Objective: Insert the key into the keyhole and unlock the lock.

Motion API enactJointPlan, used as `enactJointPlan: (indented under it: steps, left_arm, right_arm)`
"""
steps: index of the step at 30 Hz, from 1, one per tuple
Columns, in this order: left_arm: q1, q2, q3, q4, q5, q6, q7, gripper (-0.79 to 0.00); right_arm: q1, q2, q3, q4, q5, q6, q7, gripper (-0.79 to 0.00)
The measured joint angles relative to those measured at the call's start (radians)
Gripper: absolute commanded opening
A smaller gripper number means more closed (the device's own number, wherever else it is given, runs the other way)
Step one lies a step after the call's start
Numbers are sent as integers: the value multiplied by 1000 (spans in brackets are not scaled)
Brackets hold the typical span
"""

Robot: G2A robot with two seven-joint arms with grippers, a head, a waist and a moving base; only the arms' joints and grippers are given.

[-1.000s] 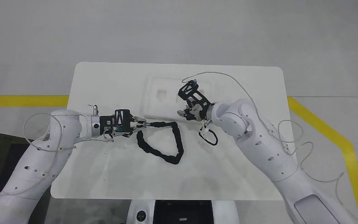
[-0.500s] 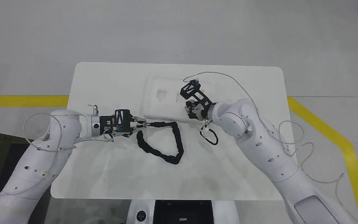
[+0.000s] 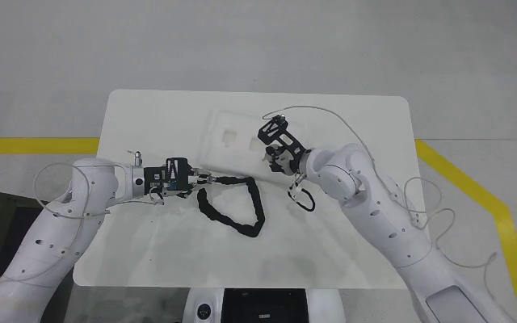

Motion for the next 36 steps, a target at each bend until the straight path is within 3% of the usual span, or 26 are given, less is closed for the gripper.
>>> enactJointPlan:
  steps: [5, 17, 24, 30, 36]
  left_arm:
    - [0, 0, 0, 0, 0, 0, 0, -785]
    - [4, -1, 1, -2, -3, 7, -6, -785]
    - [16, -12, 10, -29, -53, 100, -95, -785]
    - [34, -28, 34, -89, -91, 217, -143, -785]
    - [52, -38, 64, -119, -84, 265, -163, -785]
  right_arm:
    - [-36, 11, 29, -82, -36, -6, 11, -785]
    - [-181, 41, 112, -231, 0, -223, -142, -785]
    - [-247, 53, 150, -210, 89, -376, -274, -785]
    - [-280, 52, 150, -208, 64, -354, -375, -785]
    - [-306, 52, 135, -210, 55, -369, -426, -785]
